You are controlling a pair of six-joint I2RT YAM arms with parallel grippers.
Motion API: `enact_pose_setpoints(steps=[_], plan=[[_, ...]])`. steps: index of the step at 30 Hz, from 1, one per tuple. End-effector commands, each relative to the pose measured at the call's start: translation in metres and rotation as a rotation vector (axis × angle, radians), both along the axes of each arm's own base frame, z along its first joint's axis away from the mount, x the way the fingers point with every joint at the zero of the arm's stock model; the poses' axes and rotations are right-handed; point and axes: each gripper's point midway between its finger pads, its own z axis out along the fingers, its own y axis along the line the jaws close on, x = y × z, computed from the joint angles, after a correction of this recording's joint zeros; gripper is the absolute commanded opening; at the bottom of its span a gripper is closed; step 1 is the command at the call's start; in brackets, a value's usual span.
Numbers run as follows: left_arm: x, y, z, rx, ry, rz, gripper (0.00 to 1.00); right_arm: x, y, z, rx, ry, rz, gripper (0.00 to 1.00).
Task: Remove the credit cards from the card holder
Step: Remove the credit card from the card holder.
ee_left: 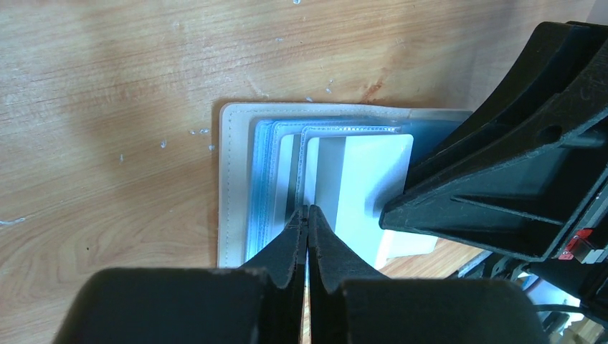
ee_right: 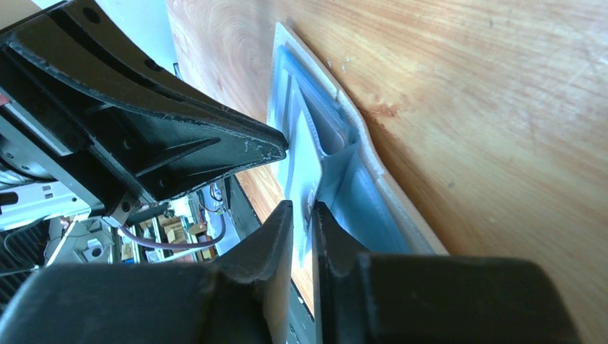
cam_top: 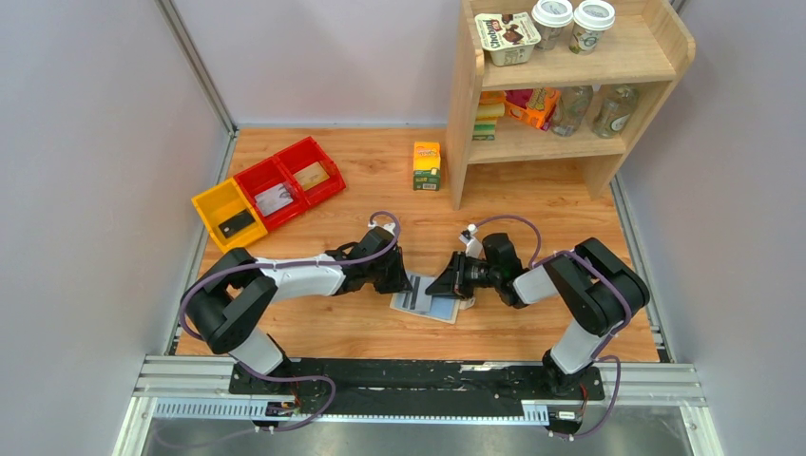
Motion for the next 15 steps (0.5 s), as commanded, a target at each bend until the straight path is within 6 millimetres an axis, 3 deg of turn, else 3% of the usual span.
enact_pose_setpoints(steps=[1,7,15], plan=[[-0.0219,0.0325,-0.0420,0.173,0.096,0.006,0.02,0.0025,0.0055,0.0181,0.081,-0.055,0.029,0.22],[-0.0221,0.0313,-0.0433,0.173,0.101,0.000,0.02,0.0018,0.0052,0.0185,0.093,-0.056,0.030,0.25],[-0.0224,0.0311,-0.0446,0.175,0.107,0.002,0.02,0.0016,0.0029,0.0256,0.135,-0.071,0.028,0.13]])
